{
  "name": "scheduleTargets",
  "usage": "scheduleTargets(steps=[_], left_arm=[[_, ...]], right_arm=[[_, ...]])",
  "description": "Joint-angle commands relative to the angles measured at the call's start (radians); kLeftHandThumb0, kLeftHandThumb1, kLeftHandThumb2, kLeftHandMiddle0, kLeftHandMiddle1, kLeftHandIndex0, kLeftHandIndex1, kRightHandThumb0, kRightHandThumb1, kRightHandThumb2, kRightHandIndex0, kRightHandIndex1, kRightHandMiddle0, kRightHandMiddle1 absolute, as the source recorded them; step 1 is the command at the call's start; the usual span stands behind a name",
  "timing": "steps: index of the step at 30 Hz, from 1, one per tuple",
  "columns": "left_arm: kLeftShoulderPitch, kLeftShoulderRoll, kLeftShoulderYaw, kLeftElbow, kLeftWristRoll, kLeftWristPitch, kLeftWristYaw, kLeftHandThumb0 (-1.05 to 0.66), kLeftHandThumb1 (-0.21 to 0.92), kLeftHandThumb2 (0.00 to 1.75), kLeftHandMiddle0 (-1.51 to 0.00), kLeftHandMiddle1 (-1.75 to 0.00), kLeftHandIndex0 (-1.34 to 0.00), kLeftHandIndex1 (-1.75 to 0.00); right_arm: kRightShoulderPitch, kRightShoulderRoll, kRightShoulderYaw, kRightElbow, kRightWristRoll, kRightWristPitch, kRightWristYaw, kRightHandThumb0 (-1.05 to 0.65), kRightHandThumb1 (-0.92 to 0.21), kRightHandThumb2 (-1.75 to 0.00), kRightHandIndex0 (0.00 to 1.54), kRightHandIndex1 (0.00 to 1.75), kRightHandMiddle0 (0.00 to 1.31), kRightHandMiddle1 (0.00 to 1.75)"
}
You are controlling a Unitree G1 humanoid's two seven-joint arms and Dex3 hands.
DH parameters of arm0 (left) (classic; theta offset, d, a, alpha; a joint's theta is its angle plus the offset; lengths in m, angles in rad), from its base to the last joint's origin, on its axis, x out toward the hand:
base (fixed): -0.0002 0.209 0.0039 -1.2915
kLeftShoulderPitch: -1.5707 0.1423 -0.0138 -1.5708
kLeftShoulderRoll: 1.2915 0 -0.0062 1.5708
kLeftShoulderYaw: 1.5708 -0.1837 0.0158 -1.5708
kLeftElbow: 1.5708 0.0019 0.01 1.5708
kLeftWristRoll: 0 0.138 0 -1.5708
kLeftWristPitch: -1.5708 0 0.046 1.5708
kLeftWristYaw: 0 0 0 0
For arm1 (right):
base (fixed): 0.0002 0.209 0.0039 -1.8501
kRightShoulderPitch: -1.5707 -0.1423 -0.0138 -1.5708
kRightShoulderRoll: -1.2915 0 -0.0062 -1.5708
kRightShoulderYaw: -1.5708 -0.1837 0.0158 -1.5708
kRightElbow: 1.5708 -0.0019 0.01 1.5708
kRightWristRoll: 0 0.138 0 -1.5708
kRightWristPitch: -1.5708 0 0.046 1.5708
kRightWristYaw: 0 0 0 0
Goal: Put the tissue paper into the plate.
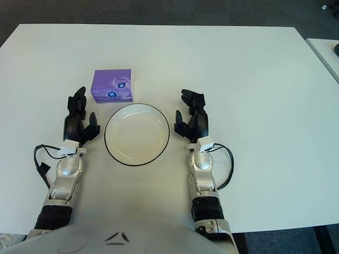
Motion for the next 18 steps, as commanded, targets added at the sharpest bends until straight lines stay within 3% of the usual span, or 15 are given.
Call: scheduleTargets(steps=[1, 18], left_arm=[[0.021, 0.035, 0.06, -0.092, 0.05, 0.058, 0.024, -0.7, 0.92, 0.81, -0.24, 0.0, 0.0, -0.59], [-0.077, 0.081, 0.132, -0.204, 0.348, 0.145, 0.207, -0.74, 0.92, 0.83, -0.21, -0.02, 0.0, -0.51]], right_arm=[[0.126, -0.002, -0.004, 0.189, -0.013, 0.01, -0.006, -0.39, -0.76, -0.78, 0.38, 0.88, 0.0, 1.09], [0.112, -0.002, 0.0, 0.21, -0.011, 0.006, -0.006, -0.41, -0.75, -0.79, 0.36, 0.88, 0.0, 1.1]])
